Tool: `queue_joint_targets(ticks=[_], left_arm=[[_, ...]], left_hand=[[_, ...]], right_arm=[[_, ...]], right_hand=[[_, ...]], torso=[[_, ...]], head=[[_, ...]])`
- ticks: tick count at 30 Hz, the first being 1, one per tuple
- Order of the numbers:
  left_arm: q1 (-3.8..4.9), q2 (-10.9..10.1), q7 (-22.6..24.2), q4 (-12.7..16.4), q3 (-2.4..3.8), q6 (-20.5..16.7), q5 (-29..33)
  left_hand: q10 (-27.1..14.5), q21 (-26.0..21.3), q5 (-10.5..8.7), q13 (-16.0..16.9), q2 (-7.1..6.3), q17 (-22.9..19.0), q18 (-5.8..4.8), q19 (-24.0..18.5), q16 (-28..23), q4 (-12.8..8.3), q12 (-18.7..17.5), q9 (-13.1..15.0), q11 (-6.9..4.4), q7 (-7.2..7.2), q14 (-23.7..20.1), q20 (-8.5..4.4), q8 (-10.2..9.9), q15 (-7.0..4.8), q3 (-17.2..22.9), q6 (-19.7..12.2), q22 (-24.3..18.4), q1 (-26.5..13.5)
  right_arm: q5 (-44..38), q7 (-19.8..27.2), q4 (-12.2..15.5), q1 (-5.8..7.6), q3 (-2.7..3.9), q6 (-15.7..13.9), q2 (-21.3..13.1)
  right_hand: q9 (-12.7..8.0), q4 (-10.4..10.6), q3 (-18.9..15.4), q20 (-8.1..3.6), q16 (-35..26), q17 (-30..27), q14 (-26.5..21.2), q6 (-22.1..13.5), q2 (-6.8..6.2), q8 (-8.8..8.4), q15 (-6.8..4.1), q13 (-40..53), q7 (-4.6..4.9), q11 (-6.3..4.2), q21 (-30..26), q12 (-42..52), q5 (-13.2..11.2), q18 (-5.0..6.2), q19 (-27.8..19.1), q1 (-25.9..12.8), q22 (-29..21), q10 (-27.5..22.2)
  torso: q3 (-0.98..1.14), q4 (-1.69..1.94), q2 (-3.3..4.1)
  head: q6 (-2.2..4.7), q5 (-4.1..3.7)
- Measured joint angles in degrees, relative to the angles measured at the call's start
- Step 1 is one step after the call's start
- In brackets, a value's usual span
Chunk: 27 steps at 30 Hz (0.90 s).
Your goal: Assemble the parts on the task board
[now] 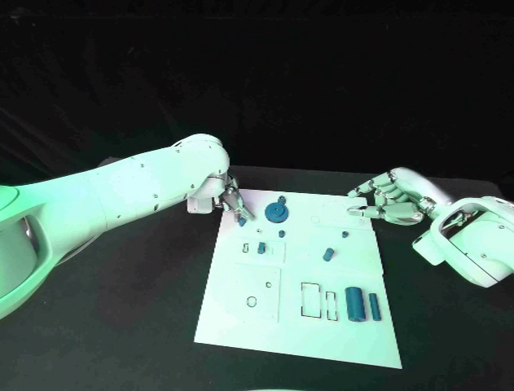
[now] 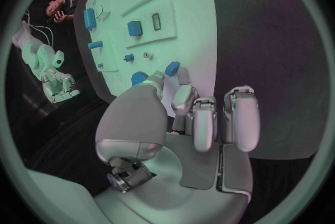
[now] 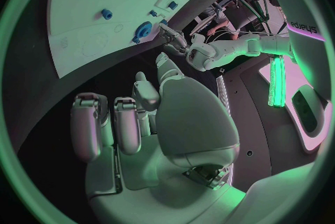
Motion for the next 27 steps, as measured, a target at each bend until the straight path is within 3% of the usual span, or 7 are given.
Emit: queue_joint_targets(ticks=[27], left_arm=[[-0.10,-0.14,0.00,0.00,-0.03,0.02,0.09]], left_hand=[[0.20,0.00,0.00,-0.02,-0.67,-0.01,0.00,0.00,0.00,-0.48,0.00,0.08,-0.20,-0.20,0.00,0.00,0.79,0.00,-0.48,0.20,0.00,1.17]], right_arm=[[0.00,0.00,-0.16,-0.27,-0.01,0.11,0.14]], right_hand=[[0.00,0.00,0.00,0.00,0.00,-0.02,0.00,0.00,0.00,0.00,0.00,0.00,0.00,0.00,0.00,0.00,0.00,0.00,0.00,0.00,0.03,0.00]], torso=[[-0.01,0.01,-0.01]], head=[[-0.27,0.01]])
